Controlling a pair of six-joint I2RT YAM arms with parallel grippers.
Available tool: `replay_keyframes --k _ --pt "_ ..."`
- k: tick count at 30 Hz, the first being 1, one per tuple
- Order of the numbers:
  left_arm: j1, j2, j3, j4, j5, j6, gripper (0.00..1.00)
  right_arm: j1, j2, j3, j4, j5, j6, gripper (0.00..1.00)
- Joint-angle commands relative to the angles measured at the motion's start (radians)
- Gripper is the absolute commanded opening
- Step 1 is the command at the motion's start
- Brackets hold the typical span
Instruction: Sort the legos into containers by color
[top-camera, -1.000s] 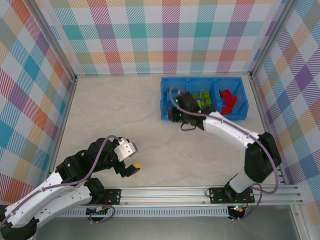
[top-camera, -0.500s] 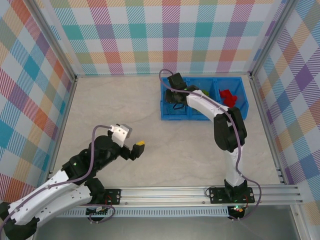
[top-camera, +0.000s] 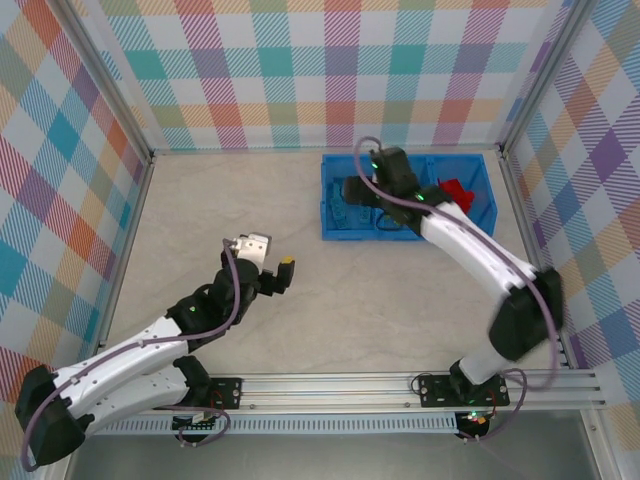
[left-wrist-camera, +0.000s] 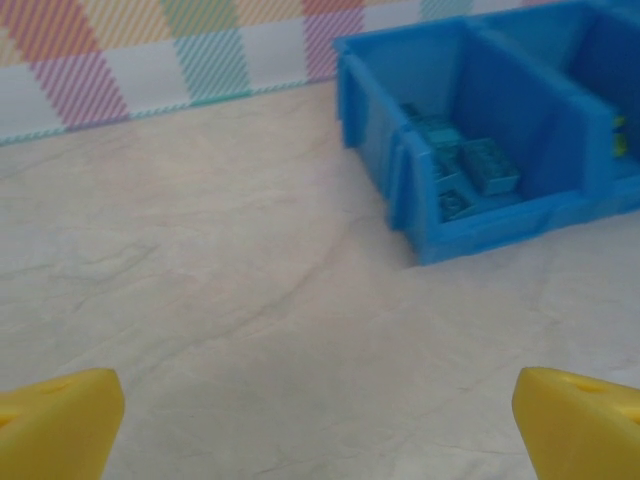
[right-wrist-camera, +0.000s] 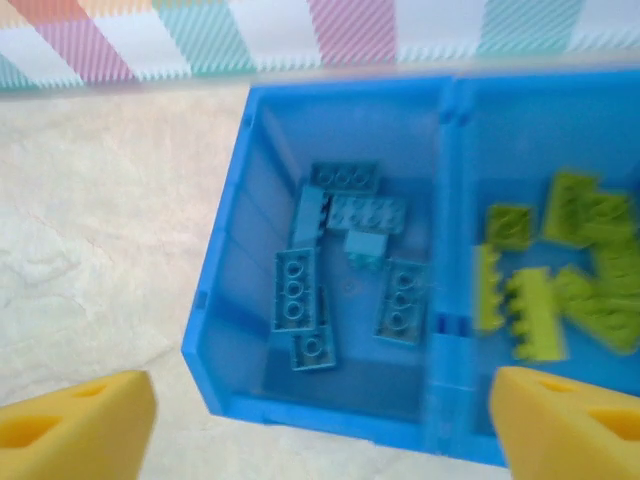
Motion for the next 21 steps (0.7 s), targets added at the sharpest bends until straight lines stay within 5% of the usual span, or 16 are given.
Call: replay_keyframes --k 1,6,10,15,21 --pt "0.075 0.022 -0.058 0.160 -0.136 0.053 1.00 -0.010 -0.210 -0.261 0.158 0.200 -0.106 1.00" --pt "0.238 0.059 -0.125 0.277 -0.118 0.102 1.00 -0.101 -0.494 -0.708 0.444 0.239 -0.236 1.00" --pt "0.367 0.113 -0.169 0.362 -0.082 0.145 1.00 -0.218 -0.559 -0.981 0.741 0.257 -0.308 1.00" --pt "0.537 0.248 -0.208 0.498 0.047 0.088 1.00 -0.419 -0.372 -1.029 0.860 0.120 -0.205 1.00" --pt "0.621 0.444 -0.174 0.647 0.179 0.101 1.00 -0.456 -0.175 -1.017 1.177 -0.019 -0.294 1.00"
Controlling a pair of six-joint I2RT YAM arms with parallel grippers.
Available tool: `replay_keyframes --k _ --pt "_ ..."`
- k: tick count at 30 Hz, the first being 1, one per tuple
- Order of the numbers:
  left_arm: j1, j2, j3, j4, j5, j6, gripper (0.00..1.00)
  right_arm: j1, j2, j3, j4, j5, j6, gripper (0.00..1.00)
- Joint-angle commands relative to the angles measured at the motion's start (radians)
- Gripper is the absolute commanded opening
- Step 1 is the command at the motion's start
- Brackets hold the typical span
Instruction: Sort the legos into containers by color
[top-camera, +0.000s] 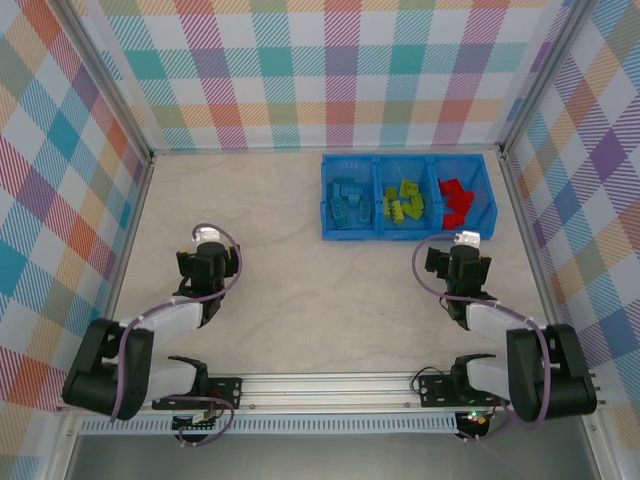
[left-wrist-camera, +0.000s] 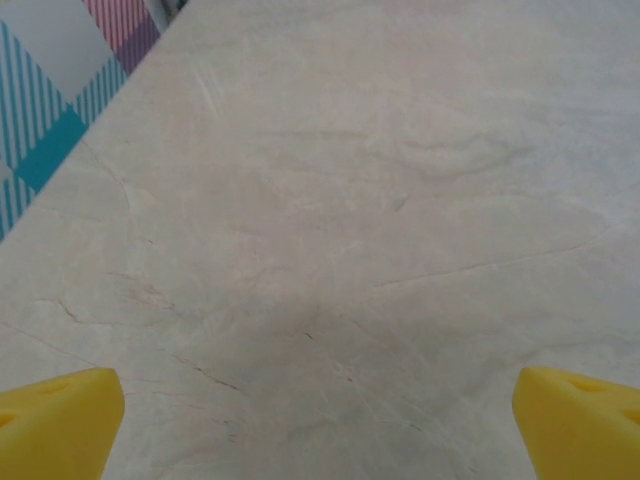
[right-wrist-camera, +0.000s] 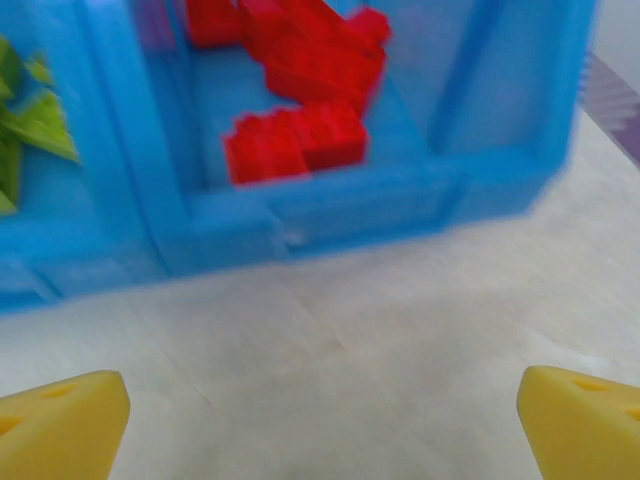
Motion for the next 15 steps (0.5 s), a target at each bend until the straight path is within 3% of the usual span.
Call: replay_keyframes --k 1,3,6,7,15 --pt "0.034 0.067 0.028 0.172 0.122 0.005 1.00 -0.026 0.095 0.040 0.282 -0.139 -0.059 1.00" --pt "0.064 0.116 0.049 0.222 0.174 0.004 1.00 -0.051 0.247 0.040 0.450 -0.222 -0.073 1.00" --pt "0.148 0.277 0.073 0.330 0.290 -0.031 1.00 -0.080 0.288 0.119 0.315 -0.281 -0.060 1.00" --pt "0.173 0.301 0.043 0.413 0.368 -0.025 1.00 -0.087 0.297 0.108 0.353 -0.272 -0.049 1.00" --pt "0.172 0.290 0.047 0.382 0.367 -0.023 1.00 -0.086 0.284 0.108 0.330 -0.225 -0.031 1.00"
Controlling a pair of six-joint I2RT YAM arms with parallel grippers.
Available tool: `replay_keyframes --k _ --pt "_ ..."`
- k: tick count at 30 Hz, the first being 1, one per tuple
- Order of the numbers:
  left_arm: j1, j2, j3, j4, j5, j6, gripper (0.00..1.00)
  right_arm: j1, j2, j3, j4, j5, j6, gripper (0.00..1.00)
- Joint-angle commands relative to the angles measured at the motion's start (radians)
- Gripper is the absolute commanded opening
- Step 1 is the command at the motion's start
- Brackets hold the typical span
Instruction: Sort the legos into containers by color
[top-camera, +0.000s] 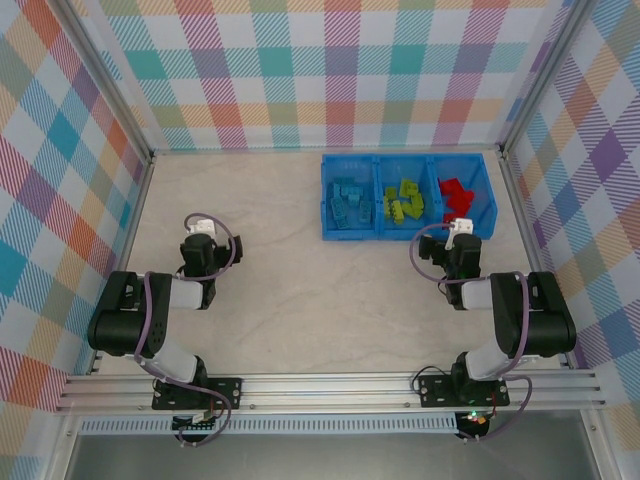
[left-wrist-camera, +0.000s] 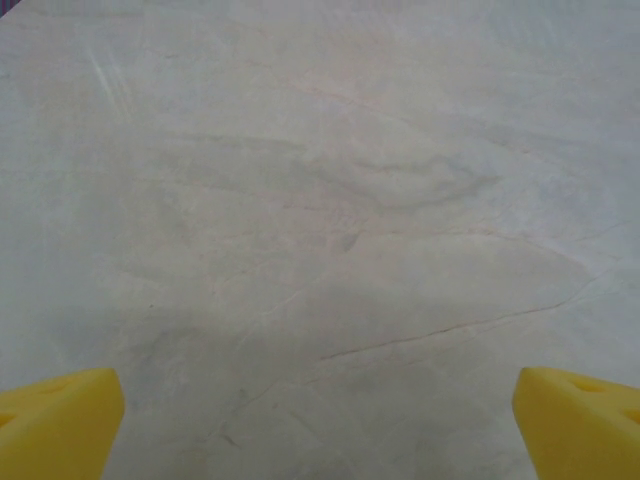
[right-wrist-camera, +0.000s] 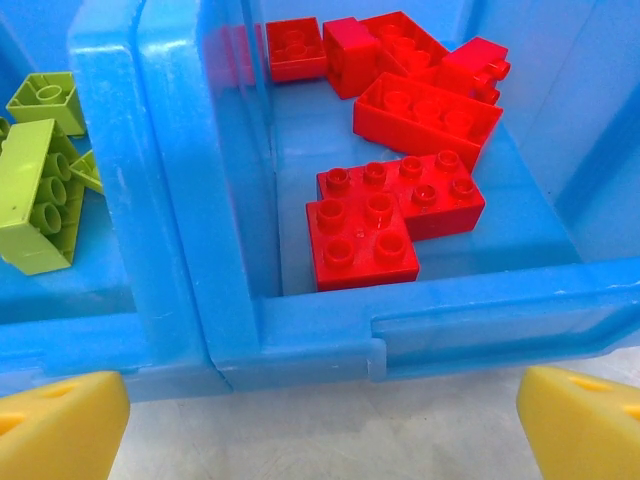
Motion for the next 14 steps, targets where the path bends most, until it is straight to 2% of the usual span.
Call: replay_keyframes --k 1,14 --pt "0.002 -0.005 -0.001 0.063 0.036 -0.013 1.00 -0.006 -0.016 0.023 0.065 -0.018 0.017 1.00" --pt "-0.011 -0.003 0.011 0.040 0.035 0.004 1.00 -0.005 -0.015 0.016 0.082 -0.020 0.016 0.99"
